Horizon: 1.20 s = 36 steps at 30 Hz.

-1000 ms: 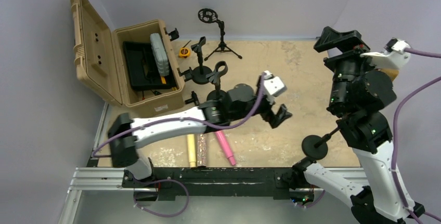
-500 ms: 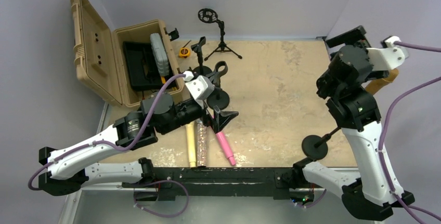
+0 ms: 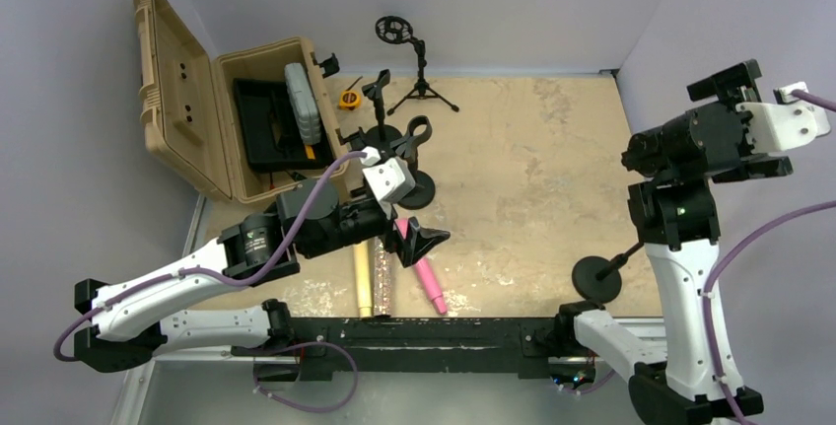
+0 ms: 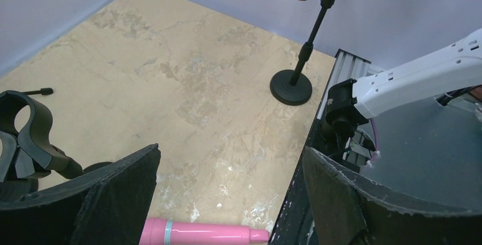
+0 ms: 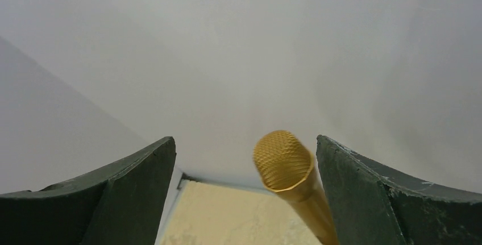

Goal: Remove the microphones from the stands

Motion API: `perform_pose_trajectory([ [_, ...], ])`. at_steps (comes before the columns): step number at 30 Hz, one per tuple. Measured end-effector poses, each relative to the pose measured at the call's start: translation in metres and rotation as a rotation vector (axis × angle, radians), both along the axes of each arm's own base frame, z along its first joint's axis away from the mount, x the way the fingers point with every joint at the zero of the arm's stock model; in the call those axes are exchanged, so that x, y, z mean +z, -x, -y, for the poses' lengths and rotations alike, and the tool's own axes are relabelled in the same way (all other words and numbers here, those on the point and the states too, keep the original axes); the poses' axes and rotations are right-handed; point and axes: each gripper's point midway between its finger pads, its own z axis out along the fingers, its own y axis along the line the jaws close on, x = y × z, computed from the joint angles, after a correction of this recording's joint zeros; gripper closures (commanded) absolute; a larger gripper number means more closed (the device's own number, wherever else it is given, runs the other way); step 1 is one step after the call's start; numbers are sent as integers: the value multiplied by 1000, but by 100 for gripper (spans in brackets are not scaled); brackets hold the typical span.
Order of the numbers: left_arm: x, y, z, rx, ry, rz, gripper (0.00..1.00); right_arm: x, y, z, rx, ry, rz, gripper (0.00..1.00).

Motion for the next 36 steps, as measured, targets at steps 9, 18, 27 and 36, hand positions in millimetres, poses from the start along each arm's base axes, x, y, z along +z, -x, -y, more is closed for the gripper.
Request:
perform_pose_trajectory([
  [9,-9,8,3,-47,-15,-23,7,-17,32,16,-104,6,-45,8],
  [18,-18,17,1,-80,-18,-46,7,-34,-4,20,-47,29,-59,7],
  [27,-14,19,0,-90,-5,-41,7,-89,-64,11,59,-25,-186,3],
  [36,-22,21,5,-112,-21,-52,7,-88,-35,11,59,-33,-131,1],
])
